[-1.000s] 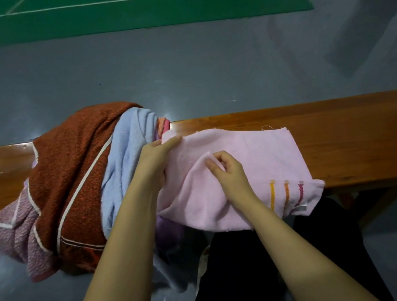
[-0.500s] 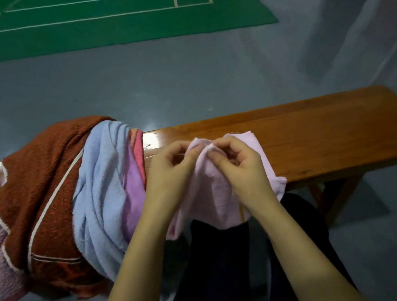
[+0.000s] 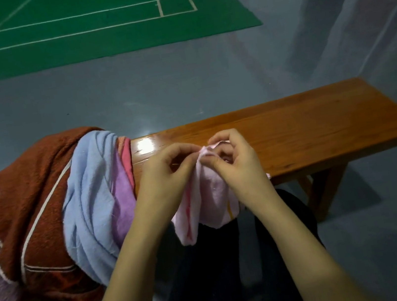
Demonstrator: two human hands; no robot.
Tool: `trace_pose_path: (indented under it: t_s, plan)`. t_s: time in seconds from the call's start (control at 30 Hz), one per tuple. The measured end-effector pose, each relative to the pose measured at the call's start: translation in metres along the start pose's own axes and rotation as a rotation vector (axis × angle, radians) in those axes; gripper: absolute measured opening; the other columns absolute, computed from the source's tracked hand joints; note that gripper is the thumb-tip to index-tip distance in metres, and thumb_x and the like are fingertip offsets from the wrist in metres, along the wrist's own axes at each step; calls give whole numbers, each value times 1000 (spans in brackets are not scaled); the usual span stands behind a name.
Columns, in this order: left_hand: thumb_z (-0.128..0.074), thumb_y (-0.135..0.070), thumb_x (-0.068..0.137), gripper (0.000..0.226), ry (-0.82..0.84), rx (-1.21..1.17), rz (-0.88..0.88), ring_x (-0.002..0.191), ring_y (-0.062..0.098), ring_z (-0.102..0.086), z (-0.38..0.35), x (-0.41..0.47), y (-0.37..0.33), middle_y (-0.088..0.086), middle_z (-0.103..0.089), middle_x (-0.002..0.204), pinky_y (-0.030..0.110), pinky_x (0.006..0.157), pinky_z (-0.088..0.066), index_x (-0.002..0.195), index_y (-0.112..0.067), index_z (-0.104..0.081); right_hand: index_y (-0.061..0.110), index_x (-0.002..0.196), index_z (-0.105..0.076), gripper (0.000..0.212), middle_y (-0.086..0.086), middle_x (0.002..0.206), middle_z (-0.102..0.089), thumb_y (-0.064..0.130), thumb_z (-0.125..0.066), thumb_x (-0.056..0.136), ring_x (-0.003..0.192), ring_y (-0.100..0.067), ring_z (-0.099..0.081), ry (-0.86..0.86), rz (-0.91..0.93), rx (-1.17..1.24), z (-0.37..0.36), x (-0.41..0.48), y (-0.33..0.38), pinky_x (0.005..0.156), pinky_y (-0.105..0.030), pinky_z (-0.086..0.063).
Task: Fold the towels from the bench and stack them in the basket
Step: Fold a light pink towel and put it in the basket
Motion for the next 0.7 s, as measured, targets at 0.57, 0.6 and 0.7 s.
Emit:
trace_pose_path:
  t_s: [0.57,0.6,0.7]
  plan:
    - [-41,-7,82,23,194,438,-209,87,4,-47,6,-56,35,-3,-49,99,9,79,-38,95,-19,-56,20,84,-61,10,11,78,-63,12,-61,91,77,0,-57,-220,33,-55,38,9,0,73,-18,-46]
    - [-39,-13,82,21,202,463,-225,84,8,-48,10,-55,33,1,-52,95,16,75,-41,88,-14,-59,23,83,-60,13,12,78,-62,13,-61,91,76,1,-56,-234,35,-56,39,8,1,72,-16,-45]
    - [-38,-23,81,25,167,474,-240,78,10,-50,27,-55,26,-1,-55,86,27,68,-43,76,-11,-60,24,84,-60,13,12,79,-62,14,-60,92,75,5,-55,-276,37,-61,48,7,5,73,-14,-44]
Point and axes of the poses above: each hand's wrist, its own x-axis towards the middle knuckle, its own z-axis out of the back of the hand, y = z × x, the point moved 9 cm from there along x, towards the middle knuckle
